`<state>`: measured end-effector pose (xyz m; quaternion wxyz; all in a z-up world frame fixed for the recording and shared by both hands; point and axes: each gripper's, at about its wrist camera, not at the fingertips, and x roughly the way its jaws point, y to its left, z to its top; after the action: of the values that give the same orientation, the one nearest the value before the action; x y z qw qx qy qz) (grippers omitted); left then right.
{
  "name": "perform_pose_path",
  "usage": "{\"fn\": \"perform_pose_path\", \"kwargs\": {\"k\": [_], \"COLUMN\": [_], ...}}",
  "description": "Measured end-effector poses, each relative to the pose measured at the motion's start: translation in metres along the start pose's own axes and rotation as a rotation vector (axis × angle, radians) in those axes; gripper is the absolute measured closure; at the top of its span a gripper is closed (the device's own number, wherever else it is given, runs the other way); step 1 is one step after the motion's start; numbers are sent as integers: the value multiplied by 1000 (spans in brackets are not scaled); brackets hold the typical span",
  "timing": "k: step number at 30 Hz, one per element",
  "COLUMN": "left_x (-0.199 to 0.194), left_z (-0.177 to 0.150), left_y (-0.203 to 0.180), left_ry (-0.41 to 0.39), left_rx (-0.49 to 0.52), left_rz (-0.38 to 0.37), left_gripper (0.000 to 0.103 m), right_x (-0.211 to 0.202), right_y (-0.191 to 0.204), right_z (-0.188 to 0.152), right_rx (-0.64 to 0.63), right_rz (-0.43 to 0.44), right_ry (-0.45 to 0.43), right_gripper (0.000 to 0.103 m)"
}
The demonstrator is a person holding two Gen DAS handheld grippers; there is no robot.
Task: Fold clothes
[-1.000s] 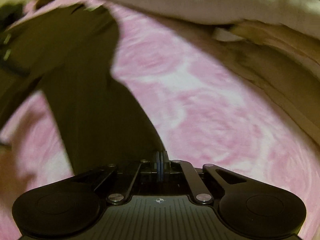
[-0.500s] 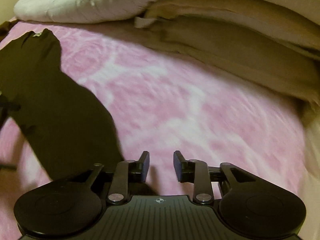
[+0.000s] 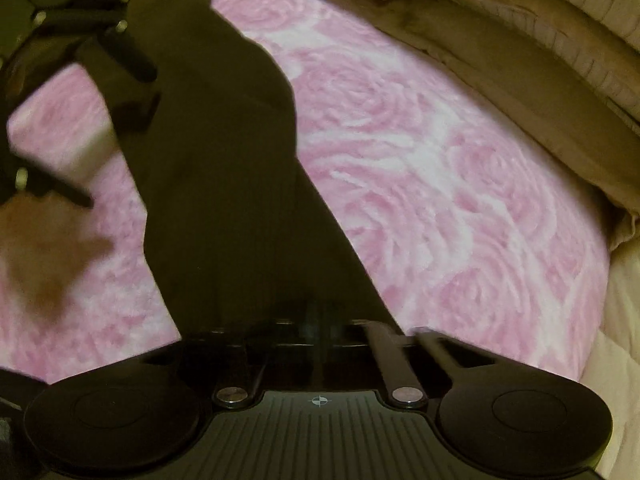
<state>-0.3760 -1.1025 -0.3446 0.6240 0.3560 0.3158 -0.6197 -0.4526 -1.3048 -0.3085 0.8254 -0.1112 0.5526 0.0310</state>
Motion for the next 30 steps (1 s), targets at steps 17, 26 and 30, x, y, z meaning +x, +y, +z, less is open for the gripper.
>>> {"fn": "perform_pose_path", "kwargs": {"k": [17, 26, 30], "left_x": [22, 23, 20], "left_z": [22, 22, 17], "left_y": [-8, -15, -13], "left_ry": [-2, 3, 10], "left_rx": [35, 52, 44], "left_rz": [-19, -31, -26], "left_gripper": [14, 14, 14], "right_x": [-45, -31, -34], "right_y": [-63, -60, -66], "right_z": [-38, -51, -51], "right_rx": [274, 288, 301], "right_rz": [-39, -133, -149], "right_ry": [-84, -37, -25], "right_gripper": [83, 102, 102]}}
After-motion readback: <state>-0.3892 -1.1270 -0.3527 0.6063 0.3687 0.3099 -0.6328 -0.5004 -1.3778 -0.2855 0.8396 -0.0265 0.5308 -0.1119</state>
